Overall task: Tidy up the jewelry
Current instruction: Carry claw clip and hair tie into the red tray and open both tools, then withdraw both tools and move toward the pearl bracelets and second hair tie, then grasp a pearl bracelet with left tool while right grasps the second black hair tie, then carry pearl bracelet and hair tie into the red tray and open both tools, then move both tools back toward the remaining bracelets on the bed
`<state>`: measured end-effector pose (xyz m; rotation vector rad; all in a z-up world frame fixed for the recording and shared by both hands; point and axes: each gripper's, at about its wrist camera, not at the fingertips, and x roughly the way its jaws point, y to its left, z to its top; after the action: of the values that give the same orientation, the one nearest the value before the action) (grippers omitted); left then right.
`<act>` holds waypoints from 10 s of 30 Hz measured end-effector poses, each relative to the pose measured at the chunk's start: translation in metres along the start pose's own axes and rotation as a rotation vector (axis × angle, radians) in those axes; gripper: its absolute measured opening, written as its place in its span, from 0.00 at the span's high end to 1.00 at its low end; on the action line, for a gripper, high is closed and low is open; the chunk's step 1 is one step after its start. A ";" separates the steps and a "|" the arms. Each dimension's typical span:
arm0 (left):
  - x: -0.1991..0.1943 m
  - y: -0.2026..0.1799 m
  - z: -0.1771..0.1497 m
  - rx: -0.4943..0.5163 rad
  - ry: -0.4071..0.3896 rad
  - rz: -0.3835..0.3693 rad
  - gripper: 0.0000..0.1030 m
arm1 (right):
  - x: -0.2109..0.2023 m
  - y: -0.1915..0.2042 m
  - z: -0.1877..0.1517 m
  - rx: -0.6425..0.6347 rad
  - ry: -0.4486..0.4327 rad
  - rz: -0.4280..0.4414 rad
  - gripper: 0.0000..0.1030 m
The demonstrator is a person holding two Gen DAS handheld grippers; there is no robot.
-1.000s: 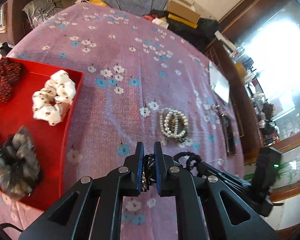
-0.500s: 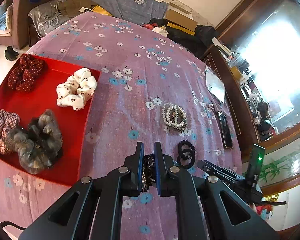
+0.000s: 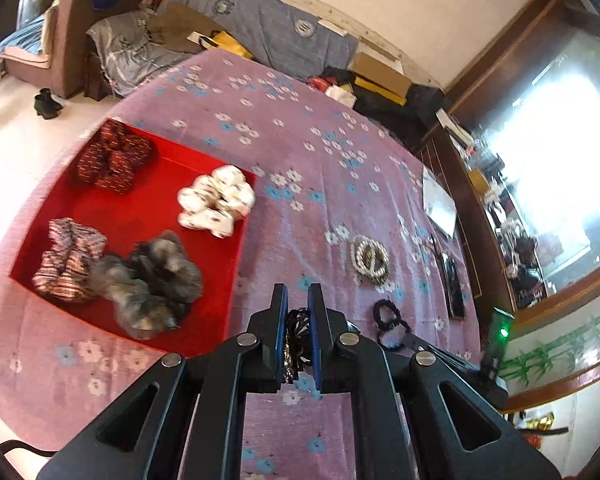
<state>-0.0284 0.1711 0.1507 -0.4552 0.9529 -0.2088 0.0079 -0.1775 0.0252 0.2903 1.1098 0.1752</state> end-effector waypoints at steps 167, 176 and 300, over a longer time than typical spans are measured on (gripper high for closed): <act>0.299 -0.152 0.020 0.428 0.198 0.197 0.95 | 0.035 0.003 0.027 -0.191 -0.049 -0.138 0.86; 0.276 -0.145 0.025 0.421 0.201 0.177 0.95 | 0.029 -0.004 0.034 -0.138 -0.055 -0.100 0.92; 0.076 -0.037 0.019 0.396 0.051 0.392 0.60 | 0.003 0.056 0.028 -0.032 -0.065 -0.085 0.76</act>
<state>0.0311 0.1154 0.1213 0.1036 1.0025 -0.0495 0.0343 -0.1279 0.0521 0.2187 1.0517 0.1072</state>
